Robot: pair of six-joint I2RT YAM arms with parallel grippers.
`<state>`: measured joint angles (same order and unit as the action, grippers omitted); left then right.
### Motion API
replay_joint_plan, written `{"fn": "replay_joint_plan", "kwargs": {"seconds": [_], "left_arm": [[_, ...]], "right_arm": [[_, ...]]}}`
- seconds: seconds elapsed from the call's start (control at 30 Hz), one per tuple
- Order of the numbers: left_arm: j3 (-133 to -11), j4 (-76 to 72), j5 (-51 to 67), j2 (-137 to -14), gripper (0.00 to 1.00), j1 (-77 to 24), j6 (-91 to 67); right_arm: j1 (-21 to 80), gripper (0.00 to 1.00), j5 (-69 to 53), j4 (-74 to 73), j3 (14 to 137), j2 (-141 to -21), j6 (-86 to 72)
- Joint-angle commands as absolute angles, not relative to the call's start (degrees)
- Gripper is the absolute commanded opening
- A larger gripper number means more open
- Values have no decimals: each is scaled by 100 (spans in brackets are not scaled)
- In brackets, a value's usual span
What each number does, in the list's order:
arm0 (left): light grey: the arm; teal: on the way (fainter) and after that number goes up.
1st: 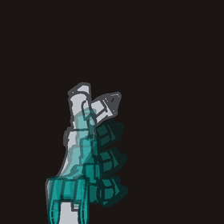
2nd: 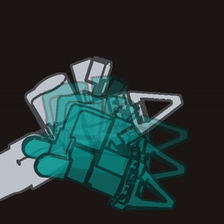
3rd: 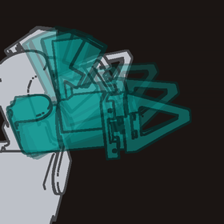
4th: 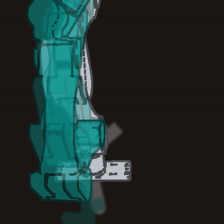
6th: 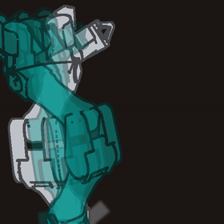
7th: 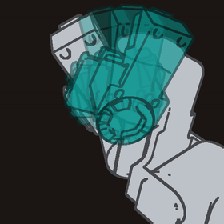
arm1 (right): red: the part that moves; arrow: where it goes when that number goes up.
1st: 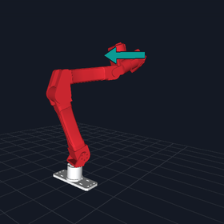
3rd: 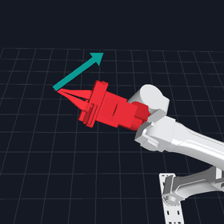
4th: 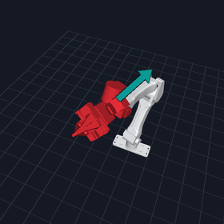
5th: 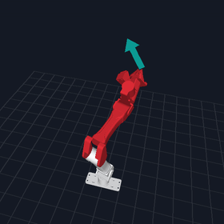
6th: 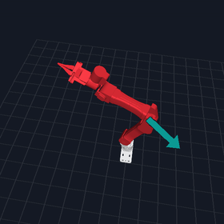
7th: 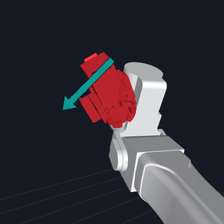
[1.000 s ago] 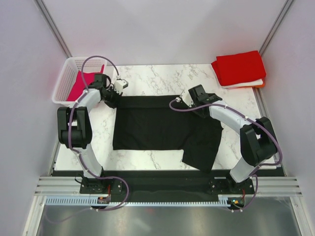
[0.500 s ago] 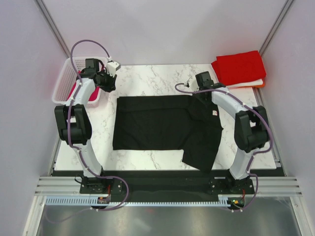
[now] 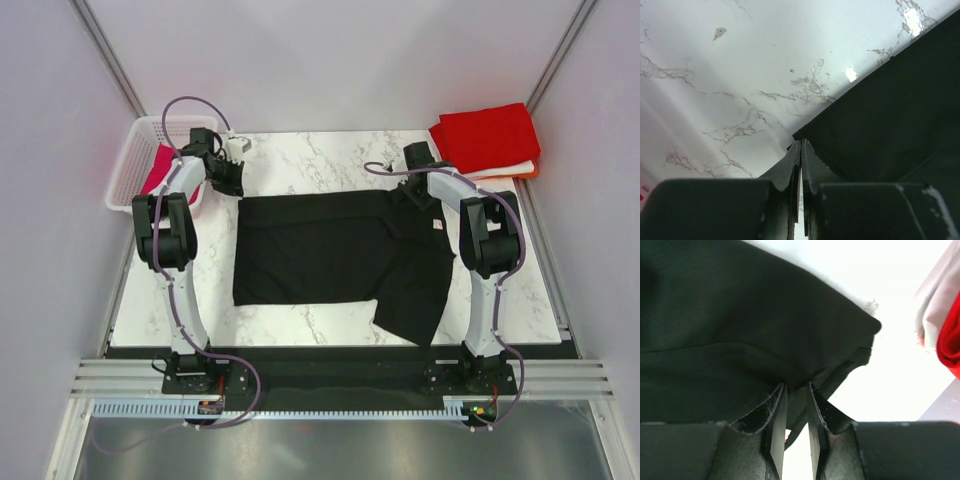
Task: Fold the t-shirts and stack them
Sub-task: Fold the tshirt
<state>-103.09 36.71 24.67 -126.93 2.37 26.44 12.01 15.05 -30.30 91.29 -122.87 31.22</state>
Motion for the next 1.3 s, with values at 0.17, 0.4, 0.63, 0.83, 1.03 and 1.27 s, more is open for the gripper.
{"fn": "replay_joint_plan", "kwargs": {"seconds": [0.17, 0.4, 0.63, 0.83, 1.03, 1.27], "left_arm": [[-10539, 3753, 2839, -12577, 7, 106, 2461], [-10117, 3841, 2874, -12594, 6, 70, 2496], [-10019, 3937, 2532, -12814, 3, 70, 2584], [-10545, 3964, 2084, -13253, 2, 70, 2531], [-11731, 4289, 1917, -13868, 2, -25, 2496], [-12709, 4280, 1854, -14002, 2, -184, 2374]], "right_arm": [[1160, 29, 1459, -2953, 9475, -12542, 3023], [1151, 29, 1415, -3040, 9483, -12551, 3015], [1151, 29, 1643, -3068, 9527, -12428, 3102], [1160, 29, 1880, -3032, 9852, -12928, 3225], [1160, 28, 1934, -3023, 10309, -13332, 3278], [1151, 29, 1846, -3418, 10889, -13307, 3199]]}}
